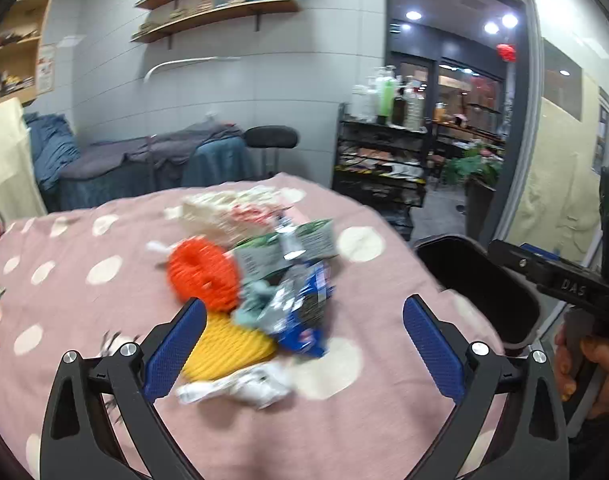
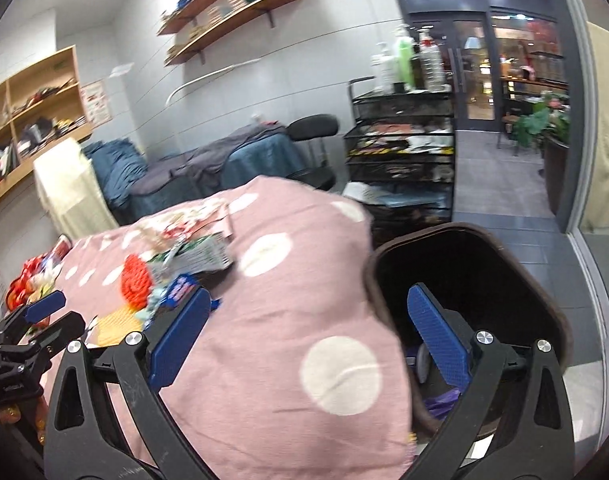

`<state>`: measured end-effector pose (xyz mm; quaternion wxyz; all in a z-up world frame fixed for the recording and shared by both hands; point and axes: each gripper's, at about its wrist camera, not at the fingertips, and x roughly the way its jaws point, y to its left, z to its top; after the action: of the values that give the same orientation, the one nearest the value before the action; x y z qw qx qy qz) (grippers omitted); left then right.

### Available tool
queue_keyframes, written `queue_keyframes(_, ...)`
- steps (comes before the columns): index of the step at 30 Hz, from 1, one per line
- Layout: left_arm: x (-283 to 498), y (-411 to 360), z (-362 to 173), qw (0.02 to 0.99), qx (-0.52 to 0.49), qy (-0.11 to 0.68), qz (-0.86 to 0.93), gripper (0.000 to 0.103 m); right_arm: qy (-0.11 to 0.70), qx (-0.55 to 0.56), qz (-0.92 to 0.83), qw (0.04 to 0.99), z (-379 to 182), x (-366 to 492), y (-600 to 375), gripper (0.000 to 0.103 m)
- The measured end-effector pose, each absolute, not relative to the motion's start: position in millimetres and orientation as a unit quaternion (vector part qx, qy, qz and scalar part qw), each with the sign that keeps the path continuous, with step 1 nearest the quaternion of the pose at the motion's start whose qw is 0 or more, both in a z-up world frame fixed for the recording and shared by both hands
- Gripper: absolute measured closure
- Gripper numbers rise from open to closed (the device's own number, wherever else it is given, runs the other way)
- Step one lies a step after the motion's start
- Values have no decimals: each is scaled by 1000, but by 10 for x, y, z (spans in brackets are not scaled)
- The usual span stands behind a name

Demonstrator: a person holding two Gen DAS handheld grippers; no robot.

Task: Collect trash
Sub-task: 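Move both tools back over the table, then grasp the white tissue with the left tool while the right tool grasps the blue Oreo wrapper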

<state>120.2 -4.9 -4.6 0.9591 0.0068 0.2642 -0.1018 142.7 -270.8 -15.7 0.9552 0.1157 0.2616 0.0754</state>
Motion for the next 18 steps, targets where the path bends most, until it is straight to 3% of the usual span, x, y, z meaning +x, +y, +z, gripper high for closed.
queue_keyframes(14,1194,771,-552,928,-53,362,-64,6,362,56,185,912,-498,1839,-1748,5)
queue_keyframes(18,1263,691,-574,922,-58,372,-92,16,384,46,193,902,-543,1983,-1592,5)
